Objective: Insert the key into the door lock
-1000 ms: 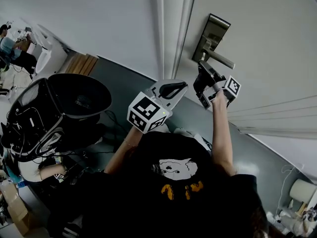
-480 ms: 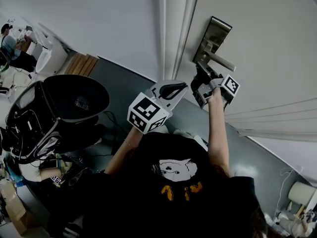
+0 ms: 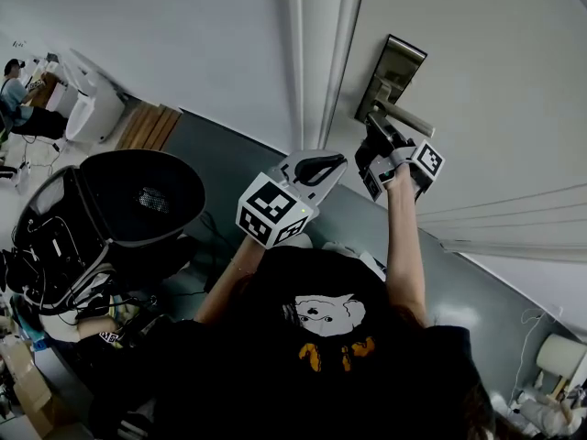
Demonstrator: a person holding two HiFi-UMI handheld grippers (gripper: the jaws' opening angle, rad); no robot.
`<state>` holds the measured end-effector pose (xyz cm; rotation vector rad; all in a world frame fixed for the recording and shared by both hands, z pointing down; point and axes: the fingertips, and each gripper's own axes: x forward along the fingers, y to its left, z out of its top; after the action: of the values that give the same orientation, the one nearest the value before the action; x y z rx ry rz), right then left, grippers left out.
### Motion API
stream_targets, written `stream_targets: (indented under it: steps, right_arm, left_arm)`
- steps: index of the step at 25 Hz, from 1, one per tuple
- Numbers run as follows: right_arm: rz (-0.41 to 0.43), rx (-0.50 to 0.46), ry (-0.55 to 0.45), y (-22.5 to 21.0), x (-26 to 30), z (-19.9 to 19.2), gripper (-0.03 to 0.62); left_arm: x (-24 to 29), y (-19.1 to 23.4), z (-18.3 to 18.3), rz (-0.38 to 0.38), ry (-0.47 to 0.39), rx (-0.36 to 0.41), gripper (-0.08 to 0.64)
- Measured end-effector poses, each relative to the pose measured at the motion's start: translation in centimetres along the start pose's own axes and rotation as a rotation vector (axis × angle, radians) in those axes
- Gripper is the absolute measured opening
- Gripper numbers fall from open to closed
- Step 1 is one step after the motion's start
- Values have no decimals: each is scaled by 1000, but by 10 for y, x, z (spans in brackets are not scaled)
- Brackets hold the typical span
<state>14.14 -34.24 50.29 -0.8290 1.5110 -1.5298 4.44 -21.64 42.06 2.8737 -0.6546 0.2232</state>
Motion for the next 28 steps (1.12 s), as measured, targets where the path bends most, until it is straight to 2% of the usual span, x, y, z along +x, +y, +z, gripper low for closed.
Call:
stream_targets:
  steps: [4, 17, 25, 28]
  right_arm:
    - [36, 7, -36, 1, 4, 6, 23]
    - [47, 6, -49, -2, 8, 13, 23]
    - [17, -36, -91, 0, -7, 7, 29]
    - [3, -83, -90, 1, -20, -2, 29]
  left_arm:
    - [1, 5, 0, 6, 1, -2, 25]
    - [6, 15, -3, -4, 18, -15, 25]
    - [-3, 14, -12, -24, 26, -28, 25]
    - [-9, 13, -18, -33, 31, -33, 25]
